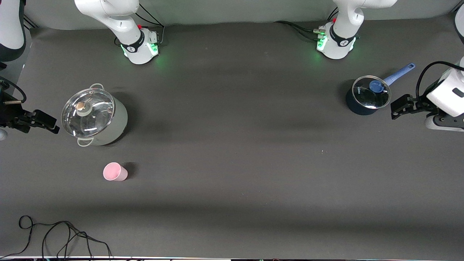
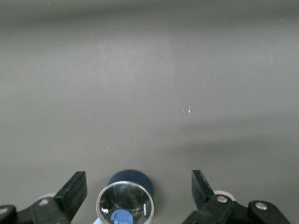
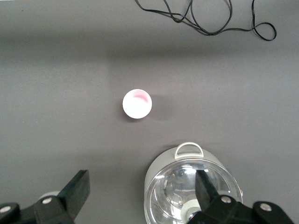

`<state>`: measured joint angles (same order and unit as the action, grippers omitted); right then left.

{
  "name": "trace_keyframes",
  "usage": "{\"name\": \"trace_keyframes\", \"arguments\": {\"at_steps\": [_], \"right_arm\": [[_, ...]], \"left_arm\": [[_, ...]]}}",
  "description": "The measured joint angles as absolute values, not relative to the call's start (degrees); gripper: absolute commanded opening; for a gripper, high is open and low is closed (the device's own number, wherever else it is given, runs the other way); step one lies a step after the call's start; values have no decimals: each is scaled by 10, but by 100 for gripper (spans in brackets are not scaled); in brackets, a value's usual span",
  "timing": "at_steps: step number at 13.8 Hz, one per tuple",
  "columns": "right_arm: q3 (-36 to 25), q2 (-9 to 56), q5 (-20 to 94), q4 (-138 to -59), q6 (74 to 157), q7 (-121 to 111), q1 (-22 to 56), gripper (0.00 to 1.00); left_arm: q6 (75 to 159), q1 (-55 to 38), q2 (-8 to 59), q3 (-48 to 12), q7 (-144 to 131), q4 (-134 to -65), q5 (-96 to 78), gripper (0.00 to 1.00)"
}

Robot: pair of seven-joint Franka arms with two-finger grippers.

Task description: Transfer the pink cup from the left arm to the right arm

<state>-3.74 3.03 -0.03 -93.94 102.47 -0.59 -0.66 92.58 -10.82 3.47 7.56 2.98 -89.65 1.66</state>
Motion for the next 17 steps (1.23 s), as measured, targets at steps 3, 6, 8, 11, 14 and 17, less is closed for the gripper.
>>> {"name": "trace_keyframes", "arguments": {"at_steps": [3,6,8,11,14,17], "right_arm": [[-39,31,0,-939,1014,-6,-7,100],[-41,30,0,-936,948,-6,-8,100],[-42,29,0,-935,921,-6,-8,100],[-42,20,0,-929,896,-6,-7,100],[-41,15,1,-928,889,-6,-7,100],[-41,15,17,-928,889,-5,-7,100]], "left_arm": [[898,-108,35,67,29,-886,17,100],[895,-108,35,65,28,-886,17,100],[895,-108,36,65,28,-886,17,100],[895,-107,37,65,28,-886,17,100],[894,-101,37,63,28,-886,17,100],[894,-51,37,13,28,-885,17,100]]}}
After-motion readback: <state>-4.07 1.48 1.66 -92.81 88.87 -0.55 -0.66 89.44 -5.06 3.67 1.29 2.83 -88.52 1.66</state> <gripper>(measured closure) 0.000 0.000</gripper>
